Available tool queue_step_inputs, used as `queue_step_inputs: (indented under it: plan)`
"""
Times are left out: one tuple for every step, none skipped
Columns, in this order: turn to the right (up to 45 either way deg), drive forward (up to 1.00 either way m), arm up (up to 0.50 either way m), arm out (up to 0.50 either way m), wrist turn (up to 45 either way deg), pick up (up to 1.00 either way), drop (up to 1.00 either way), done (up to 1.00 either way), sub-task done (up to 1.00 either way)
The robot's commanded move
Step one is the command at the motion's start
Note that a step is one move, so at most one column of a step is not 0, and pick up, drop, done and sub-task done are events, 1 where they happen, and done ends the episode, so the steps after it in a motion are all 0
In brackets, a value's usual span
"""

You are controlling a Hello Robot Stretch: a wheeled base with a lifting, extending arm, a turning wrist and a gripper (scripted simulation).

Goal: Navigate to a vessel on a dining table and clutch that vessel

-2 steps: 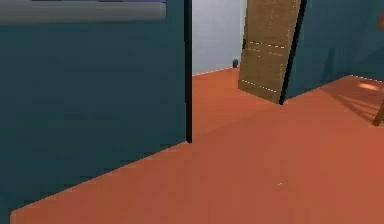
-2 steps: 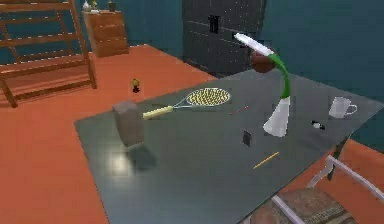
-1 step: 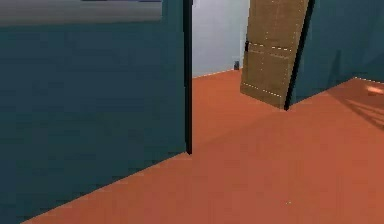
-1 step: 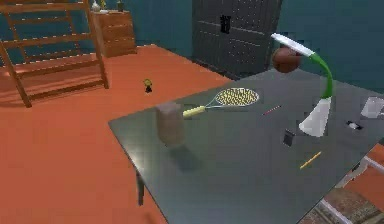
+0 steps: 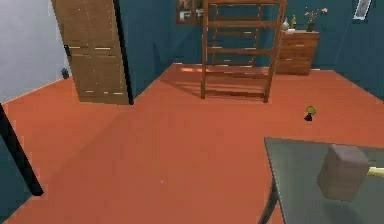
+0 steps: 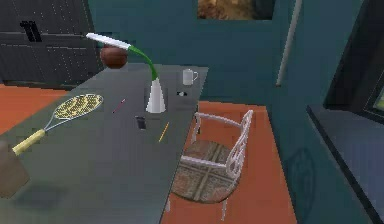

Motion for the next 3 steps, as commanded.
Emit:
queue_step_inputs:
  plan:
    - [9.0, 0.00, 0.00, 0.00, 0.0, 0.00, 0.00, 0.00, 0.00]
    - [0.0, 1.00, 0.00, 0.00, 0.0, 0.00, 0.00, 0.00, 0.00]
    - [0.0, 0.20, 0.00, 0.00, 0.0, 0.00, 0.00, 0.00, 0.00]
